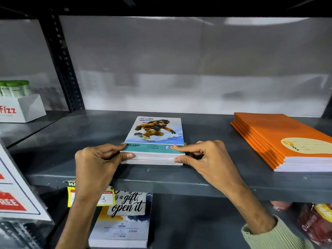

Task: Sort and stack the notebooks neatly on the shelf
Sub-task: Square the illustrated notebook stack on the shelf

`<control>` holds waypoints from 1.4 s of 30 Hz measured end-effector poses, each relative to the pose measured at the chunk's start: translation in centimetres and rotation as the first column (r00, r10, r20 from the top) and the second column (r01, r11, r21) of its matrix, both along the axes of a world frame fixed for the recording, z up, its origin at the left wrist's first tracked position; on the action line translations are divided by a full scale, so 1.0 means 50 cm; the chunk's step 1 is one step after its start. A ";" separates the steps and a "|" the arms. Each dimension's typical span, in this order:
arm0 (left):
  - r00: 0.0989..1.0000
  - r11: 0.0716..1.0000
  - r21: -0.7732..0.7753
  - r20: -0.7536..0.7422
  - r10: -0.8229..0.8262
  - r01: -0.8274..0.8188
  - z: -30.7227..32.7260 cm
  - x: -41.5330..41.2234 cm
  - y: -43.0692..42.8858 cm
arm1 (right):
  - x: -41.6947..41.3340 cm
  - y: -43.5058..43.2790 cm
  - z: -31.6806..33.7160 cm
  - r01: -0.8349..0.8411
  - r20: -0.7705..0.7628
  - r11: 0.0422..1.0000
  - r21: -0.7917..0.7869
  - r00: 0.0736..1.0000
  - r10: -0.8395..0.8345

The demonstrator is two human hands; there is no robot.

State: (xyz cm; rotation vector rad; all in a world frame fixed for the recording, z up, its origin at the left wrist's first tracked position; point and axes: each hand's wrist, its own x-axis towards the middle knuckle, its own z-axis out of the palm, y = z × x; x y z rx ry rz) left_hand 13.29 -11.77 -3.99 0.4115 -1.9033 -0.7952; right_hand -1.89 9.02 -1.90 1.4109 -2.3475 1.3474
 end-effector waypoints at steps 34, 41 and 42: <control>0.909 0.360 0.905 -0.063 -0.412 0.226 0.085 -0.239 0.099 | -0.104 -0.015 0.048 0.274 0.835 0.948 -0.160 0.549 -0.017; 0.959 0.749 0.661 0.182 -0.218 0.045 0.117 -0.226 0.144 | -0.102 0.042 0.086 0.211 0.604 0.977 0.010 0.778 -0.175; 0.971 0.796 0.604 0.167 -0.173 0.038 0.130 -0.219 0.162 | -0.111 0.060 0.095 0.230 0.551 0.973 -0.010 0.813 -0.187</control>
